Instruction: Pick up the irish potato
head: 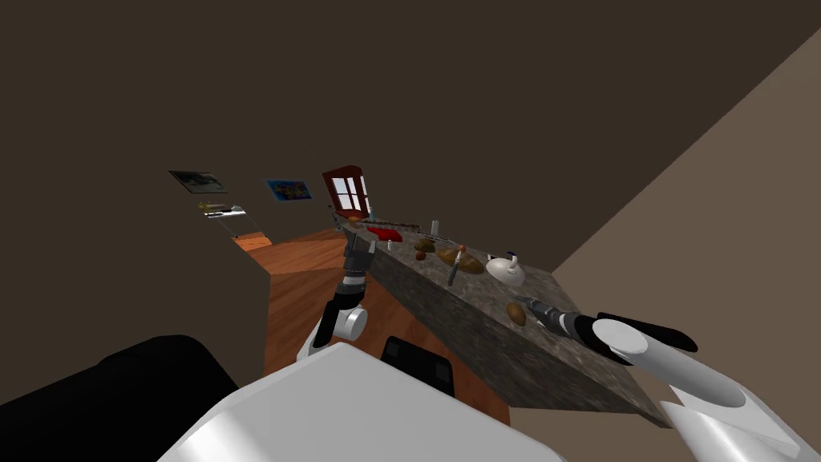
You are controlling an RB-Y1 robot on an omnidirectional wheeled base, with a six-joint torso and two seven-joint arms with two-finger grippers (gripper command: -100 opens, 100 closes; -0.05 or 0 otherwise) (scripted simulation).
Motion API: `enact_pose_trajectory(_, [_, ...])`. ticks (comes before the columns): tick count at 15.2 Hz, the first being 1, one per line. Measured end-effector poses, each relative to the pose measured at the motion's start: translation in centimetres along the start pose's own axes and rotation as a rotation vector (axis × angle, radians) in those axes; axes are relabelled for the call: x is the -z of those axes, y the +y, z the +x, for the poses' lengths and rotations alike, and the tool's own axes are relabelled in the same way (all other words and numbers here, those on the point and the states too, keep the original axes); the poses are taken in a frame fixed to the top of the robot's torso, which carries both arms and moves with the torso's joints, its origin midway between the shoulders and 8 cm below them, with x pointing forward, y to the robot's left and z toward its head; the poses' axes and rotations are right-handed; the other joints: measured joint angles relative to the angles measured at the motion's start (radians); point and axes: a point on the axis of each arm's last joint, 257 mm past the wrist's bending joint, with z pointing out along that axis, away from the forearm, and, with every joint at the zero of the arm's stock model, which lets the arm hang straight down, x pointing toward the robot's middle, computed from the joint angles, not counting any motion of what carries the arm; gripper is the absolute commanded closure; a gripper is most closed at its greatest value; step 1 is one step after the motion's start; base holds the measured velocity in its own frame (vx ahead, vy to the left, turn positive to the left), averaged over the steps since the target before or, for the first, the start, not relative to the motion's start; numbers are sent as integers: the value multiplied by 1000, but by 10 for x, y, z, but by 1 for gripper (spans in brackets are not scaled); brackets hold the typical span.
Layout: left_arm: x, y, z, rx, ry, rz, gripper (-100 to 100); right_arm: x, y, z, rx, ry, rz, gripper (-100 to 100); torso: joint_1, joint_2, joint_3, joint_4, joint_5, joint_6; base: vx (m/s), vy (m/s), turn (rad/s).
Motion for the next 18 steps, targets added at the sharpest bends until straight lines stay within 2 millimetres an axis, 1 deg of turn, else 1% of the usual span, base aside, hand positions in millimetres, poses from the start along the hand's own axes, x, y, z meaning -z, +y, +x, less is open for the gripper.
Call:
enact_pose_trajectory(3, [0,0,0,0,0,0,0,3,15,12,-7,5,-10,-100,1,0,0,0,0,0,24,58,7])
enact_pose_trajectory(11, [0,0,0,0,0,0,0,11,47,28,-13,3,-18,-100,1,0,0,0,0,0,25,58,9])
enact_pose_trajectory(18, [0,0,0,0,0,0,0,13,71,31,-28,-12,-4,-100,2,-1,0,0,0,0,30,62,11])
